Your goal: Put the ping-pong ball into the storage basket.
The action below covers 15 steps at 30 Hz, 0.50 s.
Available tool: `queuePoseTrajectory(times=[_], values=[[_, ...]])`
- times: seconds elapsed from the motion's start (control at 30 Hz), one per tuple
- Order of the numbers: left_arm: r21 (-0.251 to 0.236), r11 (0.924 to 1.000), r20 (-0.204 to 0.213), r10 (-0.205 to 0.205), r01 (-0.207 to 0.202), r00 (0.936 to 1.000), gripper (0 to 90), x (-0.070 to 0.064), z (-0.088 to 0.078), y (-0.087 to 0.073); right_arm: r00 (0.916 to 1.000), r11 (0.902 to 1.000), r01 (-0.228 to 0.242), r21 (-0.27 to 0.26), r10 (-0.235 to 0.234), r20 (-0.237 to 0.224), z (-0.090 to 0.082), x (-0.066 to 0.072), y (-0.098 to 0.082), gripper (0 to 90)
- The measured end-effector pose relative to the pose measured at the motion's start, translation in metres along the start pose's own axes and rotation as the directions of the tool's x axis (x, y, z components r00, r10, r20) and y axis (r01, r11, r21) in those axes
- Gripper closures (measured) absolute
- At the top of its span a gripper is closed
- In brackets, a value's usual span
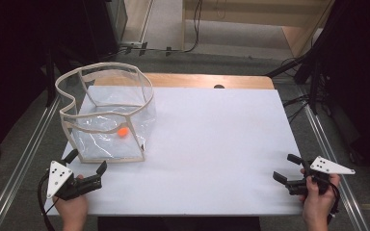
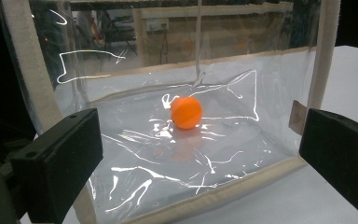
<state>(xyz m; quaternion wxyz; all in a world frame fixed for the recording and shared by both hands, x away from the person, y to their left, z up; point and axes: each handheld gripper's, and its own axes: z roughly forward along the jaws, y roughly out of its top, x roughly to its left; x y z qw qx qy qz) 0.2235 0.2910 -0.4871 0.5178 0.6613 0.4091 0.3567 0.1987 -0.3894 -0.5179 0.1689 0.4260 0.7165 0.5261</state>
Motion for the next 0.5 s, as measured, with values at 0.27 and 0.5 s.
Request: queuePoseTrajectory(times=[0.27, 0.5], values=[[0.000, 1.0000, 0.000, 0.000, 0.000, 1.0000, 0.1, 0.0001, -0.0002, 0.0000, 0.9998, 0.9997, -0.017, -0.018, 0.016, -0.012, 0.0017, -0.0049, -0.0046, 0.0], [0.001, 0.9999, -0.005, -0.012, 0.012, 0.9999, 0.0, 0.0014, 0.0016, 0.0006, 0.9999, 0.9996, -0.014, -0.023, 0.014, -0.002, 0.0019, -0.0032, -0.0050, 0.0]])
